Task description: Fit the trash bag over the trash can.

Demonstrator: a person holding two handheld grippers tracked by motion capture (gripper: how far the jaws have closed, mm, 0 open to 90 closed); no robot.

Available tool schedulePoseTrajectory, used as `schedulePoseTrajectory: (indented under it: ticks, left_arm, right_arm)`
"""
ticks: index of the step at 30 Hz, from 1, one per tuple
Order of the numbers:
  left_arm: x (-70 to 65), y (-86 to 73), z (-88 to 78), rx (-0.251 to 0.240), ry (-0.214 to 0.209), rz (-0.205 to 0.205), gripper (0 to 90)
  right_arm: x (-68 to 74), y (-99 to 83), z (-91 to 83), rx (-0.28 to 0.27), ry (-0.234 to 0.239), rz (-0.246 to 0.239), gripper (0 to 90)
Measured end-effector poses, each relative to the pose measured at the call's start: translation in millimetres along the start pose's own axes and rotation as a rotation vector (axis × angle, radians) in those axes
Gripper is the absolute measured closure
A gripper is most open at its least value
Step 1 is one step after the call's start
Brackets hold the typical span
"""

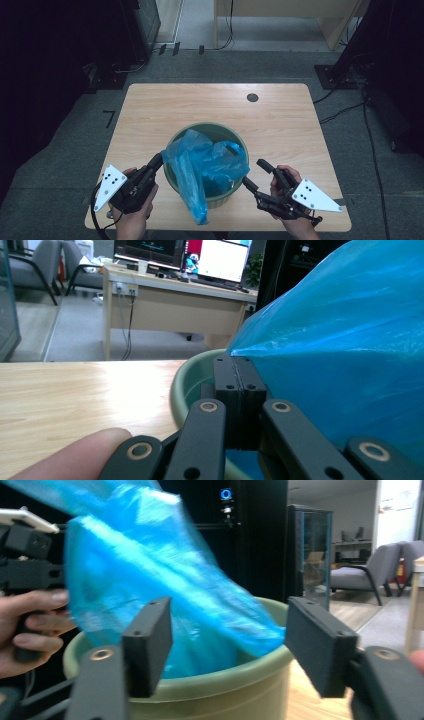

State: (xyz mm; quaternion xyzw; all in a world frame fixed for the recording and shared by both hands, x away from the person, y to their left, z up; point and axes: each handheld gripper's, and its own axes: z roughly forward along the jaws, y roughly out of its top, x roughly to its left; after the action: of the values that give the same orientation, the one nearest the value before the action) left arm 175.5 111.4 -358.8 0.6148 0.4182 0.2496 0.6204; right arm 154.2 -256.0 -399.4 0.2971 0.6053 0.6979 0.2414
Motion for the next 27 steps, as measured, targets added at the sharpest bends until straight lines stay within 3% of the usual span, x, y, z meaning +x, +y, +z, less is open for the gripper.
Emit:
schedulePoseTrajectory:
  ticks: [3, 5, 8, 9, 10, 12, 15, 22, 23, 27]
  left_arm:
    - [-2.1, 0.4, 1.8, 0.0, -0.007, 0.004, 90.0]
    - [-2.9, 0.4, 3.5, 0.0, -0.013, 0.003, 90.0]
    - [-2.6, -0.3, 4.7, 0.0, -0.026, -0.012, 90.0]
    - [-2.6, -0.3, 4.7, 0.0, -0.026, -0.012, 90.0]
    - [-2.2, -0.3, 4.1, 0.001, -0.031, -0.013, 90.0]
    - [-1.7, -0.4, 2.5, -0.001, -0.033, -0.008, 90.0]
    - [1.9, -0.7, -2.2, 0.001, -0.033, -0.013, 90.0]
    - [1.7, -6.1, -9.6, 0.01, -0.046, -0.016, 90.0]
    - [2.0, -8.8, -12.7, 0.017, -0.053, -0.022, 90.0]
    - [-0.1, -15.8, -19.0, 0.037, -0.071, -0.031, 90.0]
  right_arm:
    - [2.2, -1.6, 4.5, 0.006, -0.002, -0.01, 29.1]
    - [3.0, -0.7, 14.2, 0.019, -0.049, -0.03, 27.9]
    - [1.7, 3.2, 24.9, 0.027, -0.11, -0.027, 39.8]
    - [1.7, 3.2, 24.9, 0.027, -0.11, -0.027, 39.8]
    - [1.2, 4.3, 31.0, 0.026, -0.145, -0.047, 60.8]
    - [1.4, 5.4, 34.9, 0.037, -0.175, -0.069, 76.9]
    - [-0.1, 8.0, 34.5, 0.037, -0.206, -0.077, 89.8]
    - [-1.2, 15.1, 21.3, 0.008, -0.262, -0.1, 90.0]
    - [1.1, 16.5, 15.5, 0.012, -0.279, -0.123, 90.0]
    - [4.8, 11.1, 1.1, 0.03, -0.299, -0.124, 90.0]
